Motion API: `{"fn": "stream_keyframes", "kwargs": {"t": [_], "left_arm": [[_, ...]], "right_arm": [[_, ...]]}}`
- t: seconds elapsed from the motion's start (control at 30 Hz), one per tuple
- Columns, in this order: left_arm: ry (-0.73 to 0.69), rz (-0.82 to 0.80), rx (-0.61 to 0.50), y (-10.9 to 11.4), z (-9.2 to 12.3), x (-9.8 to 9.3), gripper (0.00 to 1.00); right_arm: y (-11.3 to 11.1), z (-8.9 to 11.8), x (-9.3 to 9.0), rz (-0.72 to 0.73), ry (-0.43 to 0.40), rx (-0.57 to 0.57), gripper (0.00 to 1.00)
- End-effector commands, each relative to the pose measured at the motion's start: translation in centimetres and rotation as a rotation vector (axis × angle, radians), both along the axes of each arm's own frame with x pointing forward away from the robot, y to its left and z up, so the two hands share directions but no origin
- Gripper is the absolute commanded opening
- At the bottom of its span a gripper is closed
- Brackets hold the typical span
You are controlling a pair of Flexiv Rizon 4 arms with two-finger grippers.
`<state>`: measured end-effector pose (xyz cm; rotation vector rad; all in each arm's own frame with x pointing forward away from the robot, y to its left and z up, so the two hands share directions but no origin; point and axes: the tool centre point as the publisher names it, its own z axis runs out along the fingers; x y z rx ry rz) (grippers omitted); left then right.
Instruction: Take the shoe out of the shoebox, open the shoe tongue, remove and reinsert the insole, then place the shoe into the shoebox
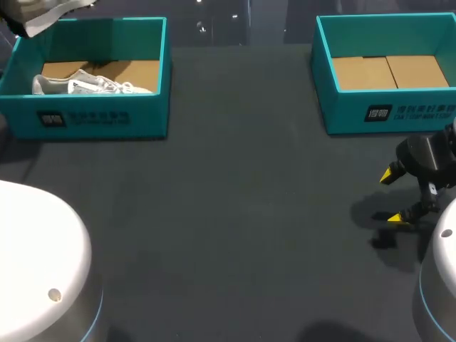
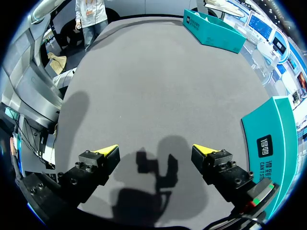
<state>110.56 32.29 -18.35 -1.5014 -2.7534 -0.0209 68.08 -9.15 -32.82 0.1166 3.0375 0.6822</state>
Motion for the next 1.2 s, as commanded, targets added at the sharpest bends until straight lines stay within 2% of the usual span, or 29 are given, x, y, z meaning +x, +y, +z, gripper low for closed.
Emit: {"fn": "stream_keyframes", "kwargs": {"t": [0.03,0.27,0.5,0.53,0.93,1.2], "left_arm": [[-0.016,-0.508,0.025,0.5,0.2,0.6,0.00],[-0.016,-0.508,0.025,0.5,0.2,0.6,0.00],[-0.079,-0.725,0.093,0.0,-1.0,1.8,0.00],[-0.065,-0.766,0.074,0.1,-1.0,2.1,0.00],[-0.065,-0.766,0.074,0.1,-1.0,2.1,0.00],[-0.030,-0.752,0.110,-1.0,-3.9,4.5,0.00]], "right_arm": [[0.0,0.0,-0.2,-0.001,-0.002,-0.003,1.00],[0.0,0.0,-0.2,-0.001,-0.002,-0.003,1.00],[0.0,0.0,-0.2,-0.001,-0.002,-0.003,1.00],[0.0,0.0,-0.2,-0.001,-0.002,-0.003,1.00],[0.0,0.0,-0.2,-0.001,-0.002,-0.003,1.00],[0.0,0.0,-0.2,-0.001,-0.002,-0.003,1.00]]}}
